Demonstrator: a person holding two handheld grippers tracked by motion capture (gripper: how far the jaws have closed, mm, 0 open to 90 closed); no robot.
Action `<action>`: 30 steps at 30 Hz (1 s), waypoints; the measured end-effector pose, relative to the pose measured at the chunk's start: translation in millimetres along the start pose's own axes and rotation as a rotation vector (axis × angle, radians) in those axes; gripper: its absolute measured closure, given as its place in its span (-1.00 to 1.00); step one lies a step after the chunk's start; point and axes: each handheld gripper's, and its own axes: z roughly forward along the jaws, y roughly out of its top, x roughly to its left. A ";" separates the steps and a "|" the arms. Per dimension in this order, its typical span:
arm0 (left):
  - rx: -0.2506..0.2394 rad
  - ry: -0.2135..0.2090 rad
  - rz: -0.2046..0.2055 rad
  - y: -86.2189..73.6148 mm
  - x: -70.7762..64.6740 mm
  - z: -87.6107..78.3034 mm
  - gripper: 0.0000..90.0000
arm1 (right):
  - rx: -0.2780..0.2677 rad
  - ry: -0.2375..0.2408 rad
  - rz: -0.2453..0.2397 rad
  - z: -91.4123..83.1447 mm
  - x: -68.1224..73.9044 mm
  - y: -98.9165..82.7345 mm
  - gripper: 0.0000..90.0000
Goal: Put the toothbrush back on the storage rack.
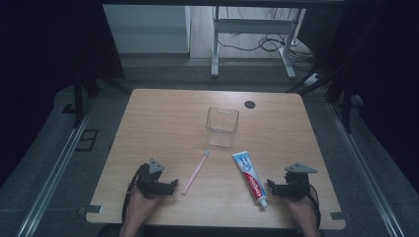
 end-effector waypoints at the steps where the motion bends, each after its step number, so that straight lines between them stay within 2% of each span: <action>1: 0.000 0.000 0.001 0.0 0.1 0.0 -0.86 | 0.000 0.000 0.000 0.0 0.0 0.0 -0.86; 6: -0.003 0.002 -0.004 -0.2 0.1 -0.4 -0.85 | 0.000 0.000 0.000 0.0 0.0 0.0 -0.86; 10: -0.015 0.004 -0.003 -1.0 0.7 -1.9 -0.70 | 0.000 0.000 0.000 0.2 0.1 0.2 -0.86; 15: -0.001 -0.001 -0.001 2.0 -0.2 -3.1 -0.60 | 0.001 0.002 0.002 0.5 0.4 0.6 -0.86; 18: 0.009 -0.019 0.008 4.9 -2.9 -3.1 -0.52 | 0.001 0.003 0.003 0.6 0.6 0.8 -0.86; 23: -0.008 -0.038 0.022 13.3 -10.9 -4.5 -0.41 | 0.001 0.004 0.003 0.7 0.7 0.9 -0.86; 30: -0.034 -0.075 0.024 27.3 -20.3 -3.4 -0.45 | 0.001 0.004 0.000 1.0 0.8 1.1 -0.86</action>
